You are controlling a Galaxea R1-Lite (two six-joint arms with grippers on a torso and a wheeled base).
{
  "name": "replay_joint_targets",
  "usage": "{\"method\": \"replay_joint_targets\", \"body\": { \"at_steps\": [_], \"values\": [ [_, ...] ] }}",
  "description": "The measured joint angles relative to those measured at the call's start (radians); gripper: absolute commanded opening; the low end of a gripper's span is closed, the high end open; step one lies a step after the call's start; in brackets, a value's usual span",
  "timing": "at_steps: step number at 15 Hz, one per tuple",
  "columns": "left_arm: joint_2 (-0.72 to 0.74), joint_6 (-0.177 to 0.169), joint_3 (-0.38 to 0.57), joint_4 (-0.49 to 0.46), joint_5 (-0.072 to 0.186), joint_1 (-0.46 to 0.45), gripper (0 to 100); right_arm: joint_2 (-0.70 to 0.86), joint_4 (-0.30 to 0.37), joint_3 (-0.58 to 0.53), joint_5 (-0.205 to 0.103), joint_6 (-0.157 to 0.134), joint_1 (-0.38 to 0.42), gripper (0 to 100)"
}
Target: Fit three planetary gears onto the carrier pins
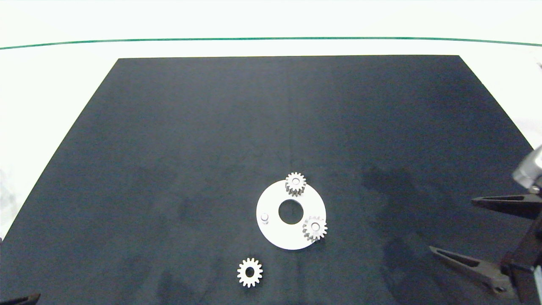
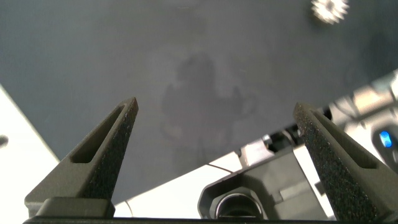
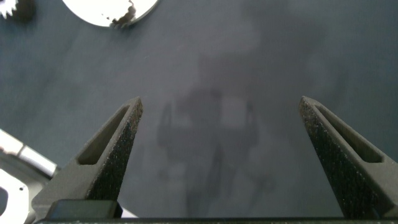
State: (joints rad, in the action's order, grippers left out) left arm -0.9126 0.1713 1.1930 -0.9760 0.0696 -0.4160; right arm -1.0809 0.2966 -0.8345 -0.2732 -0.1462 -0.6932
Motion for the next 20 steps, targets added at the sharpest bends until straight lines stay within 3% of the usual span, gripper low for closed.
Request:
{"method": "replay_joint_targets", "body": {
  "at_steps": [3,5,7,9,12,13,16,17,20],
  "values": [
    [-0.036,0.042,-0.062,0.010,0.008,-0.081,100,0.092,-0.009,0.018,0.005,-0.015,0.055,100],
    [-0.086,0.044,-0.094,0.059,0.009,-0.097,100,0.115,-0.056,0.018,0.006,-0.020,0.065,100],
    [-0.137,0.035,-0.149,0.163,0.010,-0.120,100,0.131,-0.080,0.016,0.005,-0.021,0.067,100],
    [-0.184,0.002,-0.230,0.350,0.022,-0.157,100,0.137,-0.081,0.008,0.005,-0.022,0.069,100],
    [-0.270,-0.110,-0.339,0.519,0.104,-0.269,100,0.150,-0.081,-0.006,0.005,-0.048,0.069,100],
    [-0.290,-0.122,-0.363,0.543,0.126,-0.304,100,0.153,-0.081,-0.010,0.005,-0.050,0.069,100],
    [-0.355,-0.120,-0.418,0.633,0.268,-0.409,100,0.158,-0.082,-0.026,0.006,-0.053,0.068,100],
    [-0.375,-0.109,-0.426,0.666,0.290,-0.434,100,0.158,-0.081,-0.027,0.006,-0.058,0.068,100],
    [-0.430,-0.073,-0.436,0.718,0.306,-0.495,100,0.162,-0.081,-0.029,0.006,-0.063,0.068,100]
  ]
}}
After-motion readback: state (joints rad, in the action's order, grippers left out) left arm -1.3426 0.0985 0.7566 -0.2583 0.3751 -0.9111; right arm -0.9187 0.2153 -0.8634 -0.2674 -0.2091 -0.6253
